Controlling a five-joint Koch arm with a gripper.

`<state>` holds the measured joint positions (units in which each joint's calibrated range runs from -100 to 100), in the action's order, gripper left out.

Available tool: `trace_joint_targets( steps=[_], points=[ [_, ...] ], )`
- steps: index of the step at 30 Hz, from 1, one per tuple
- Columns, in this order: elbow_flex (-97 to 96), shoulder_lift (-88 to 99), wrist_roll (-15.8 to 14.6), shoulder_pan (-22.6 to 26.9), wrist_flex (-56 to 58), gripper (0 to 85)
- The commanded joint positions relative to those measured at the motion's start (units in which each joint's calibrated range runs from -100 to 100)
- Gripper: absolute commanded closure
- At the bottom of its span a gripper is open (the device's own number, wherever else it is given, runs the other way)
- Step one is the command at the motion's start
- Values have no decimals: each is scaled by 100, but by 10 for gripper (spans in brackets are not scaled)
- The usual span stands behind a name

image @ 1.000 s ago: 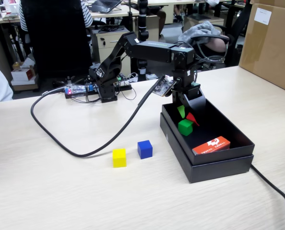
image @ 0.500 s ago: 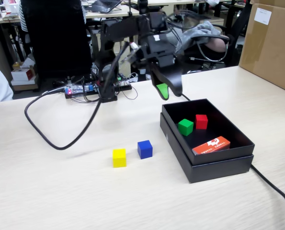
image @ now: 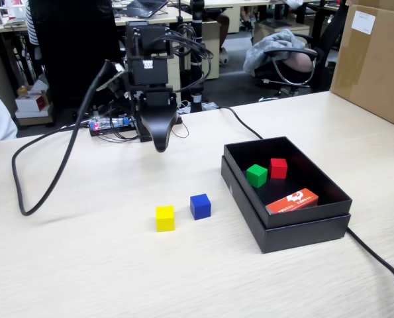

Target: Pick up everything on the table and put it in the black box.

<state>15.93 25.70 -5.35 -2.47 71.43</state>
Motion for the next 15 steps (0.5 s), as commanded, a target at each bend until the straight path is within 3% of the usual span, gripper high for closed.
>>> trace_joint_targets(
  steps=[1,15],
  points=[
    [193,247,20,-20,-20,352],
    [1780,-2357,83,-49,-28,359]
  ],
)
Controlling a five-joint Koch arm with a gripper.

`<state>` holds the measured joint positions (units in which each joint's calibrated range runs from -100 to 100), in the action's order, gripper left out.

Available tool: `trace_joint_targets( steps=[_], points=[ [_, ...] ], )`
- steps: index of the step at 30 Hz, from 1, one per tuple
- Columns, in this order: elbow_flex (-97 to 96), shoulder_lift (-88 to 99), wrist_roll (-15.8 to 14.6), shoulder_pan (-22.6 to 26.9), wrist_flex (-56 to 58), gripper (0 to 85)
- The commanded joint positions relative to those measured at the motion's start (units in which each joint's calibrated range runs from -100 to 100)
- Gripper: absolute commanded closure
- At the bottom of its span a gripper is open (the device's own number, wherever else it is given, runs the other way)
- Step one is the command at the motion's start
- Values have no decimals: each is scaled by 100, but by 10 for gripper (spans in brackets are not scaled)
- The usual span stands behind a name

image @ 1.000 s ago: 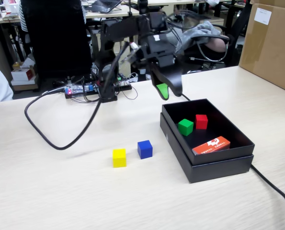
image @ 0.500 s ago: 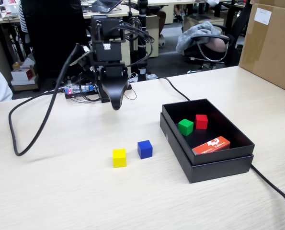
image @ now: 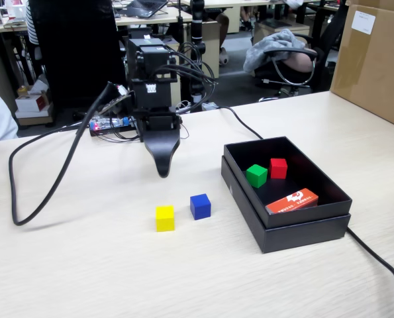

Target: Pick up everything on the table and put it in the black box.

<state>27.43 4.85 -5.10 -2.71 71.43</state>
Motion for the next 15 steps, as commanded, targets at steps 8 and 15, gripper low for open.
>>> trace_joint_targets(
  steps=[8,15],
  points=[
    [1382,-1650,83,-59,-28,359],
    [1436,-2316,83,-98,-28,359]
  ],
)
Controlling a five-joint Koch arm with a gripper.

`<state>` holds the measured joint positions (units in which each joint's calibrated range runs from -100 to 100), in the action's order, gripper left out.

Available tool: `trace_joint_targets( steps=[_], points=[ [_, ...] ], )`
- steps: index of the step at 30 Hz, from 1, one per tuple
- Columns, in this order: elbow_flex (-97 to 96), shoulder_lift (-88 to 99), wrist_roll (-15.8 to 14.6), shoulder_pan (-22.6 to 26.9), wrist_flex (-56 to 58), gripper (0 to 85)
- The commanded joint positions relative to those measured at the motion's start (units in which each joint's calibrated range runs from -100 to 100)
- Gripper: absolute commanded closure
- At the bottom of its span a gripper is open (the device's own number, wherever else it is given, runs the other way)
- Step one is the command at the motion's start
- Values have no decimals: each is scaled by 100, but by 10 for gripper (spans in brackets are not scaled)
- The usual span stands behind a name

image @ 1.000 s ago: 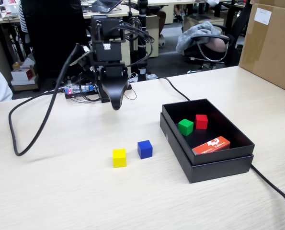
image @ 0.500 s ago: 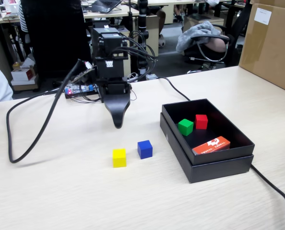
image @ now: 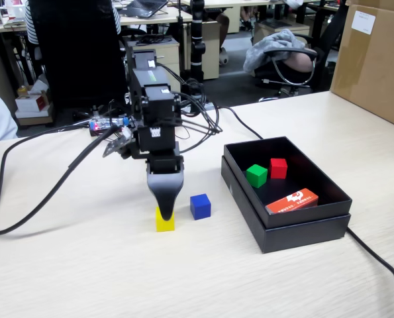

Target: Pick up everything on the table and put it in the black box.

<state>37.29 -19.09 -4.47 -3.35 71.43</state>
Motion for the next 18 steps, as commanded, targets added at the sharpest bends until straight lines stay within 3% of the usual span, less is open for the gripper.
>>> trace_joint_targets(
  steps=[1,12,18],
  points=[
    [487,-13,20,-39,-28,359],
    [904,-667,54,-83,-28,383],
    [1040,-953,186,-83,-28,462]
  ],
)
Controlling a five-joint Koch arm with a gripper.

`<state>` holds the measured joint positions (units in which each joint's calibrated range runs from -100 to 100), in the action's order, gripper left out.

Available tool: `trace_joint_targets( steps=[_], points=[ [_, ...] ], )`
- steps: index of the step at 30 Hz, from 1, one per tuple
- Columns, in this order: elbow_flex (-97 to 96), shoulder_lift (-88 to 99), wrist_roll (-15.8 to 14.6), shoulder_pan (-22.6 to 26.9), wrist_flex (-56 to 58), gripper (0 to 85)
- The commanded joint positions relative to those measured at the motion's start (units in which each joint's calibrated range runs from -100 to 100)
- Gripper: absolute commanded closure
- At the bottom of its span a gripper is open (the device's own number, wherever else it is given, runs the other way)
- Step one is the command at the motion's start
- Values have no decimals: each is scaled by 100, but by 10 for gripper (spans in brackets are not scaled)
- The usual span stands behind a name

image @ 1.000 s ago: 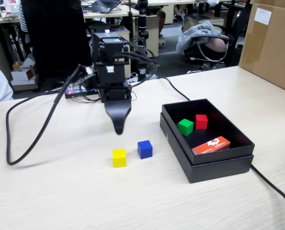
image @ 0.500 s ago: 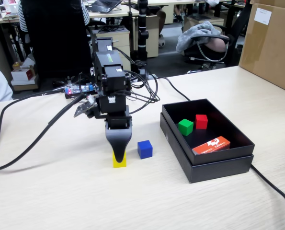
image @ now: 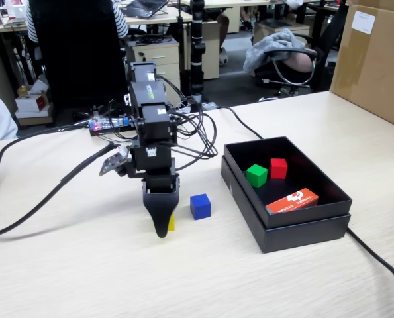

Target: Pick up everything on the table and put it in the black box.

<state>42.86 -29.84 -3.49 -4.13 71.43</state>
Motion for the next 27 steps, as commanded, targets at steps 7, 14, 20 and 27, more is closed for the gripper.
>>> trace_joint_targets(
  steps=[7,14,20,27],
  points=[
    [592,52,317,-10,-28,846],
    [130,1681,332,44,-28,847],
    [-696,3701,352,308,-28,846],
    [-1738,6007,137,1299,-11,846]
  ],
)
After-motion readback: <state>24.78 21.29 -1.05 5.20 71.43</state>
